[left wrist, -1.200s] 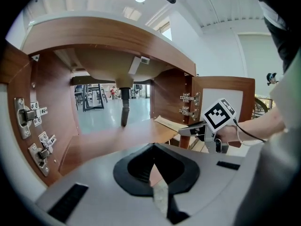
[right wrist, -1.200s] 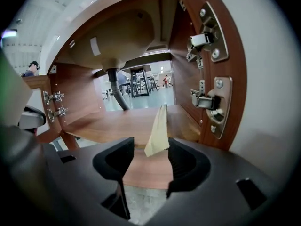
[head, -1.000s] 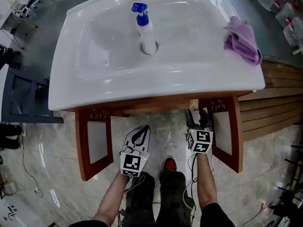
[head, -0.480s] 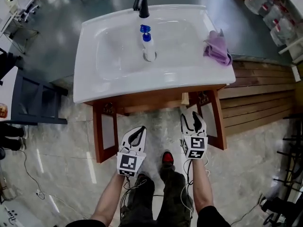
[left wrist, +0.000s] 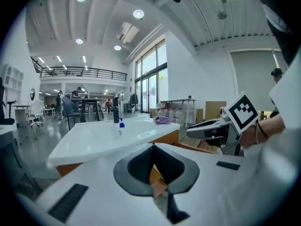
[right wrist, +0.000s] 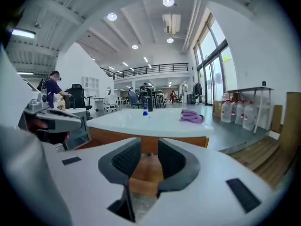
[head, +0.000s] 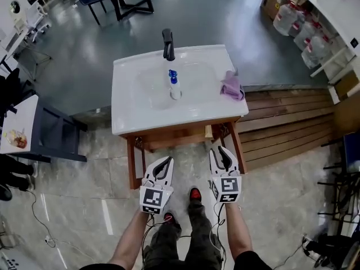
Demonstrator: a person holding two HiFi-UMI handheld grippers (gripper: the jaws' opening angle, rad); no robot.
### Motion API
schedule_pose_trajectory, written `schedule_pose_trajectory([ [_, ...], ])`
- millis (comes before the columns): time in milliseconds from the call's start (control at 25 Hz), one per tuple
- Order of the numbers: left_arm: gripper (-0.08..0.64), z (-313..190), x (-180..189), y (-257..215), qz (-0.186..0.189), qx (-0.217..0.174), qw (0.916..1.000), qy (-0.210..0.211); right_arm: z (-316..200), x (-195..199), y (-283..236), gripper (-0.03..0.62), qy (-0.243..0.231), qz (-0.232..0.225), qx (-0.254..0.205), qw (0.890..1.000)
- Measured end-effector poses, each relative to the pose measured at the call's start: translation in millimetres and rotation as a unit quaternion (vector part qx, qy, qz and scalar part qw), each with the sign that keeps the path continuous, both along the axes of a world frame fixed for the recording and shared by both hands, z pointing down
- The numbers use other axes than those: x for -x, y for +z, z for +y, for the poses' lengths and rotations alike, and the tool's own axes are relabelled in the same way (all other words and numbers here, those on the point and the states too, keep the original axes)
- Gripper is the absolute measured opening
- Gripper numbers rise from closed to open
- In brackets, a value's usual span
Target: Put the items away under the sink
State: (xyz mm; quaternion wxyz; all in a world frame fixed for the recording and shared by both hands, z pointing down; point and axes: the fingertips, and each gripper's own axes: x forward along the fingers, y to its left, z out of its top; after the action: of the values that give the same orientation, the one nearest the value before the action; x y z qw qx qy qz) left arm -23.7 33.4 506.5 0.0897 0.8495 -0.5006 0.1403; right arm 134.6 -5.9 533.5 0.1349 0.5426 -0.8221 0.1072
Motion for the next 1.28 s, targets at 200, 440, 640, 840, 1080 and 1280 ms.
schedule_pose_trajectory([
  [200, 0.006, 6, 7, -69, -0.005, -0.02, 0.9998, -0.005, 13, 5, -86, 0.115, 0.0, -0.004, -0.034, 0.999],
  [440, 0.006, 12, 13, -124, -0.014, -0.032, 0.9993, -0.012, 28, 16, -154, 0.095, -0.013, -0.014, -0.063, 0.998],
  [640, 0.006, 13, 17, -153, -0.012, -0.041, 0.9987, -0.028, 34, 15, -177, 0.081, -0.02, -0.018, -0.067, 0.997],
  [840, 0.006, 5, 12, -170, -0.011, -0.051, 0.9978, -0.039, 35, 10, -187, 0.052, -0.024, -0.011, -0.075, 0.997],
  [1080, 0.006, -15, 4, -168, -0.014, -0.055, 0.9969, -0.054, 14, -1, -181, 0.035, -0.041, -0.017, -0.062, 0.997],
  [1280, 0.006, -30, -2, -166, -0.013, -0.061, 0.9955, -0.072, -6, 2, -179, 0.035, -0.07, -0.016, -0.063, 0.995],
])
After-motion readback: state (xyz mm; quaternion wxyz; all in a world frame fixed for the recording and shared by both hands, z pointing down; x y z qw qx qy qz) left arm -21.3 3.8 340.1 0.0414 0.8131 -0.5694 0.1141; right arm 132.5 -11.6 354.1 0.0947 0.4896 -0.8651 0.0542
